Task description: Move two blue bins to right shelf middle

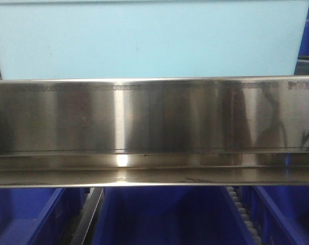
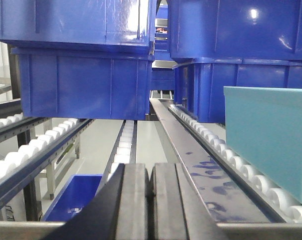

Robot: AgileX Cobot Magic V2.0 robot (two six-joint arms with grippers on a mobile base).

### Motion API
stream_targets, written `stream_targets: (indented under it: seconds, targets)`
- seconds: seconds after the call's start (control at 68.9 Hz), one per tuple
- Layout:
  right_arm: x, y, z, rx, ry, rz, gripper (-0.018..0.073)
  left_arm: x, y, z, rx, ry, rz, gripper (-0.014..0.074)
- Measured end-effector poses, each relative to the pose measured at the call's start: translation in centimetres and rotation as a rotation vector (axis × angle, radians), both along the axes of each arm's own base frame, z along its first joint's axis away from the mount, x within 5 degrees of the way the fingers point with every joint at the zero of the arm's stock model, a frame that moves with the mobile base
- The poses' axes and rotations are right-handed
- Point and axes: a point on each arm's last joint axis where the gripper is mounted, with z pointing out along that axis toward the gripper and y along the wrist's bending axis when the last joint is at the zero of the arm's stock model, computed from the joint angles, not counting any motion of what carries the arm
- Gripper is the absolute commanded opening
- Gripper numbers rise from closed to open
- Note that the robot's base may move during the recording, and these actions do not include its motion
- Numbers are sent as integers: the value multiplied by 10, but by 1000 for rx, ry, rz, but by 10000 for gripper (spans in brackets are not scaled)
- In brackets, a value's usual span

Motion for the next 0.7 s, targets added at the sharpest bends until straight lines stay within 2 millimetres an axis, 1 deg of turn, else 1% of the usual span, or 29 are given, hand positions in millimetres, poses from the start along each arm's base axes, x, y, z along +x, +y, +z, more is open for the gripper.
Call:
stream_targets:
  seconds: [0.087, 0.16, 0.174, 0.276, 0.29, 0.392, 0.464, 0.566, 0.639, 0.697]
  targets:
    - [0, 0, 0, 1, 39, -1, -165, -2, 0, 8, 0, 8, 0, -111]
    - [-2, 0, 6, 3, 99, -3, -165, -5, 0, 24, 0, 1, 0, -111]
    - [-3, 0, 9, 3, 96, -3, -165, -6, 0, 25, 0, 0, 0, -111]
    - [-10, 0, 35, 3, 93, -5, -165, -15, 0, 54, 7, -24, 2, -111]
    - [-13, 0, 41, 3, 81, -5, -165, -16, 0, 57, 9, -24, 3, -111]
    - [-21, 0, 67, 3, 65, -6, -165, -19, 1, 80, 10, -7, 4, -111]
    - [-23, 0, 84, 4, 84, -7, -165, -15, 1, 98, 10, 26, 4, -111]
    - [-16, 0, 106, 6, 147, -8, -165, -3, 0, 124, 15, 97, 5, -111]
    - [-5, -1, 120, 8, 210, -9, -165, 9, 0, 144, 23, 164, 5, -111]
    - [4, -1, 136, 9, 256, -10, -165, 21, 0, 161, 24, 226, 5, -111]
